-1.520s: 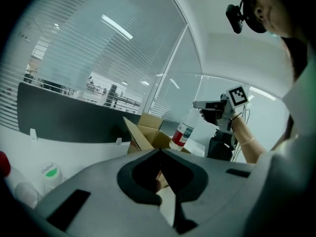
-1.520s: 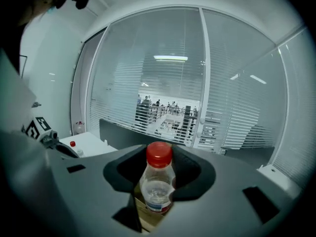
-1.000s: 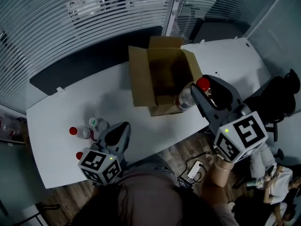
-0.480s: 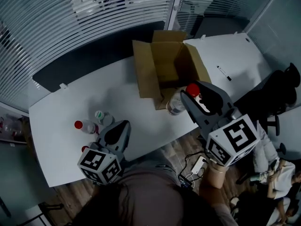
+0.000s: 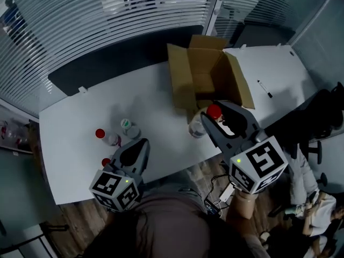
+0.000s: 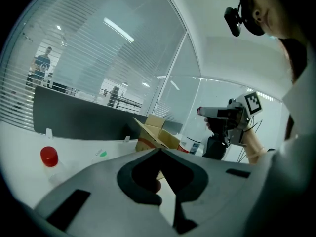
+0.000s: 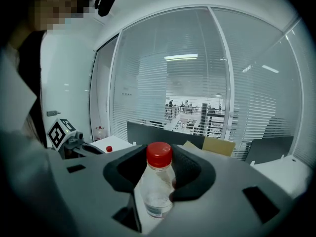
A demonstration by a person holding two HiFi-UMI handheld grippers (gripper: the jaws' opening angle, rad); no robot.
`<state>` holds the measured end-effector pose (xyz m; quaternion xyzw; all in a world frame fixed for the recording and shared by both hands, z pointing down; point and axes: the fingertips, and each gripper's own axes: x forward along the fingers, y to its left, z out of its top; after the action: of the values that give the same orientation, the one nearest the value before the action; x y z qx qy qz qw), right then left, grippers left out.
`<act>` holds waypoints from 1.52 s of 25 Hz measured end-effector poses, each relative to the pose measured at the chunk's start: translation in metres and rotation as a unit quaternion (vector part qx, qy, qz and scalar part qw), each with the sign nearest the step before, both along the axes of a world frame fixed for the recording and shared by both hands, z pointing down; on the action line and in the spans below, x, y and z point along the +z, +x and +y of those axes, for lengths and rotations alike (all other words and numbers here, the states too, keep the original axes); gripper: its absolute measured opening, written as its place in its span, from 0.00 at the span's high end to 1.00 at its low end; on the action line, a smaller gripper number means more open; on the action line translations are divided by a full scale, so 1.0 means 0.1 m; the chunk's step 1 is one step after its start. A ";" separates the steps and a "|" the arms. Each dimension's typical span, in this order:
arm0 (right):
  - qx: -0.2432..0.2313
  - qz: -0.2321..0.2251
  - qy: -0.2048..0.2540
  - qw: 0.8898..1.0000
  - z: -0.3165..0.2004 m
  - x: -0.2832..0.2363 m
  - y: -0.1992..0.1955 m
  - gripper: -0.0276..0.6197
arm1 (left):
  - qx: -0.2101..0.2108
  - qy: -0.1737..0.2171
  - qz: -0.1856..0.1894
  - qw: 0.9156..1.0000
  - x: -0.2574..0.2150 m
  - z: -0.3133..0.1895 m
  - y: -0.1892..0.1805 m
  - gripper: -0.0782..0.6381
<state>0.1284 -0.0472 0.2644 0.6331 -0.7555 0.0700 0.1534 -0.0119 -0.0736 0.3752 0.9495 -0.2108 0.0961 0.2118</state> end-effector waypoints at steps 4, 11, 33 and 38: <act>-0.023 -0.008 -0.005 1.000 -0.07 0.10 -0.21 0.69 | -0.021 0.004 0.001 1.000 -0.01 -0.03 -0.16 0.88; -0.059 -0.026 -0.018 0.998 -0.20 0.31 -0.58 0.69 | -0.061 0.003 0.000 0.998 0.02 -0.08 -0.49 0.88; -0.121 -0.031 -0.045 0.991 -0.41 0.92 -1.53 0.69 | -0.155 0.025 -0.015 0.988 -0.08 -0.08 -1.48 0.88; -0.130 -0.035 -0.054 0.989 -0.42 1.06 -1.69 0.69 | -0.161 0.024 -0.016 0.987 -0.02 -0.05 -1.62 0.88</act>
<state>-0.0403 -0.0894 0.3706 0.5177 -0.8312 0.1123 0.1688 -0.1743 -0.0789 0.3732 0.9063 -0.3665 0.0709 0.1981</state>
